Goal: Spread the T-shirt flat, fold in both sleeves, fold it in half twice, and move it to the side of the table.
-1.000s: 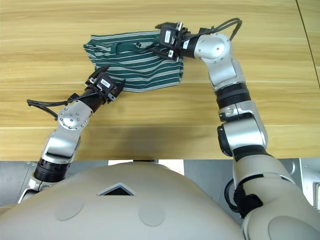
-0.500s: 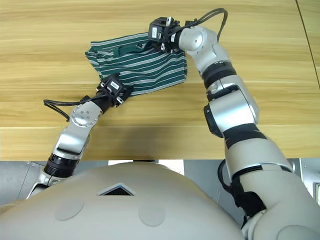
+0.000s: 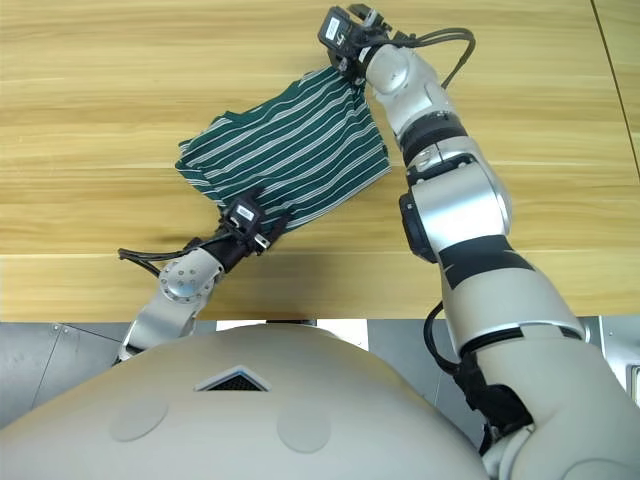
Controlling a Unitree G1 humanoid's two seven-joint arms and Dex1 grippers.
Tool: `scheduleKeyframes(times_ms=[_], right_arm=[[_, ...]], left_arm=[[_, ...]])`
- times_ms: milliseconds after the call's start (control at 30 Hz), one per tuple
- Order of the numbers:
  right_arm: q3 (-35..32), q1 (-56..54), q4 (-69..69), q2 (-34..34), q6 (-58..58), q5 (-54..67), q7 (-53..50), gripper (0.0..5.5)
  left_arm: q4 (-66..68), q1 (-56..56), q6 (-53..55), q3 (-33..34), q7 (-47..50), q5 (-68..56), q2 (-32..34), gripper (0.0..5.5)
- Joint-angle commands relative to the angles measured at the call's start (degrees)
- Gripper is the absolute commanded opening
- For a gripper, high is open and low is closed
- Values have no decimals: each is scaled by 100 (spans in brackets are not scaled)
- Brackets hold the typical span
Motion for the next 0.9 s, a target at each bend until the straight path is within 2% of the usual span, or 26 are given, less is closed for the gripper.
scheduleKeyframes(times_ms=[33, 100, 200, 367, 467, 600, 733, 833, 900], right_arm=[[-364, 1741, -2948, 93, 176, 1219, 947, 309], [-158, 3192, -4737, 231, 646, 1561, 889, 309], [221, 4648, -6106, 554, 1186, 1668, 585, 309], [784, 5532, -6563, 996, 2251, 1306, 203, 309], [1260, 5544, -6124, 869, 2604, 907, 347, 309], [2056, 5663, -5997, 187, 2778, 693, 1415, 309], [2263, 5931, -6735, -893, 2645, 846, 2425, 309], [1905, 6099, -7533, -2070, 2443, 1009, 3105, 309], [1210, 6024, -7802, -2602, 2348, 1245, 3186, 309]], left_arm=[[-1628, -31, -578, 1338, 776, -590, -678, 306], [-1993, 156, -1051, 1859, 883, -901, -769, 306], [-1904, 425, -1604, 2385, 898, -1265, -866, 306], [-1683, 447, -1975, 2823, 890, -1662, -915, 306], [-1593, 432, -2068, 2912, 887, -1768, -918, 306], [-1511, 373, -2064, 2966, 915, -1835, -911, 306], [-1452, 261, -2045, 2996, 923, -1841, -873, 306], [-1484, 232, -2025, 3021, 941, -1848, -874, 306], [-1509, 244, -2015, 2931, 940, -1793, -901, 306]])
